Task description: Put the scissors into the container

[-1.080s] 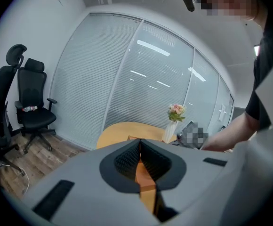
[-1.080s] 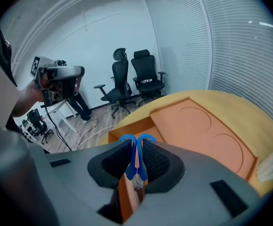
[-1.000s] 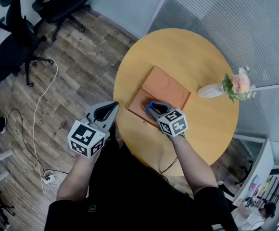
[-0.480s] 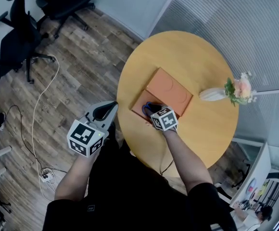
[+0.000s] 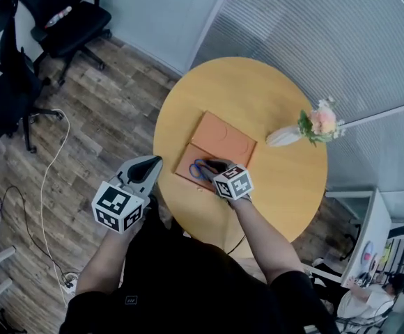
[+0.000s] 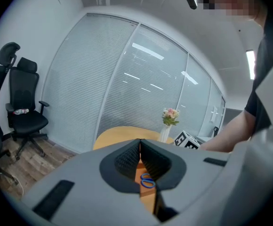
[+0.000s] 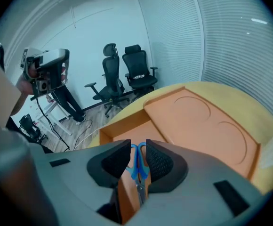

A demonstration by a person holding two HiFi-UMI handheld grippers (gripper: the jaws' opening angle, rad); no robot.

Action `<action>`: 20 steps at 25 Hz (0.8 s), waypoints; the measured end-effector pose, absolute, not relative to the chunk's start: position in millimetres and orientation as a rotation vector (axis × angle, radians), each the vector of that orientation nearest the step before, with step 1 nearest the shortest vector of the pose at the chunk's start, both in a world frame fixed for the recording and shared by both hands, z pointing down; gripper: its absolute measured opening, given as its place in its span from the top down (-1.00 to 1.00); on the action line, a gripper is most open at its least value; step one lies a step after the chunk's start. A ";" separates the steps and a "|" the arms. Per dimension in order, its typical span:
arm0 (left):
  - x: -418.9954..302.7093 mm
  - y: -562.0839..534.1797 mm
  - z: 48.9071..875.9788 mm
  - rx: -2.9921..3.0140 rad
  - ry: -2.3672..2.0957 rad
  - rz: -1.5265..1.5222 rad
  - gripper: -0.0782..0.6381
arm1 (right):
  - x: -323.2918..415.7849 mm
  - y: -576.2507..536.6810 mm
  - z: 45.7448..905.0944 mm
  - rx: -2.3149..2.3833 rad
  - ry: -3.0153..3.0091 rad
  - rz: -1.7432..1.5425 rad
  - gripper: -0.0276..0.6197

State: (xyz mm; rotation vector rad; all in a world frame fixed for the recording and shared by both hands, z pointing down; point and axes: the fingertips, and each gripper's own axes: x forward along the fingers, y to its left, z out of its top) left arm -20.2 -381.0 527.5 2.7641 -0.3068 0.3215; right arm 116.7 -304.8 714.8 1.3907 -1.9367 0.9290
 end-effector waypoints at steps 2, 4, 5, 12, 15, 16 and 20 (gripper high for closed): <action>-11.1 -379.0 522.1 2.787 -0.252 0.319 0.74 | 118.9 -296.3 699.0 1.407 -1.948 0.891 0.64; 3.9 -375.8 515.0 2.822 -0.191 0.321 0.74 | 128.4 -288.7 682.4 1.439 -1.952 0.844 0.64; 13.3 -374.1 510.6 2.841 -0.159 0.321 0.74 | 136.3 -286.0 673.6 1.471 -1.955 0.824 0.64; 70.7 -342.0 481.9 2.915 -0.012 0.309 0.74 | 187.7 -259.0 617.4 1.714 -1.995 0.763 0.65; 91.4 -319.0 465.8 2.951 0.012 0.298 0.74 | 199.6 -244.0 584.9 1.797 -2.056 0.737 0.66; 97.9 -312.1 459.9 2.964 0.015 0.293 0.74 | 202.7 -239.0 573.1 1.821 -2.082 0.717 0.67; 121.7 -293.1 437.0 2.995 -0.015 0.265 0.74 | 220.8 -220.5 534.8 1.894 -2.147 0.620 0.69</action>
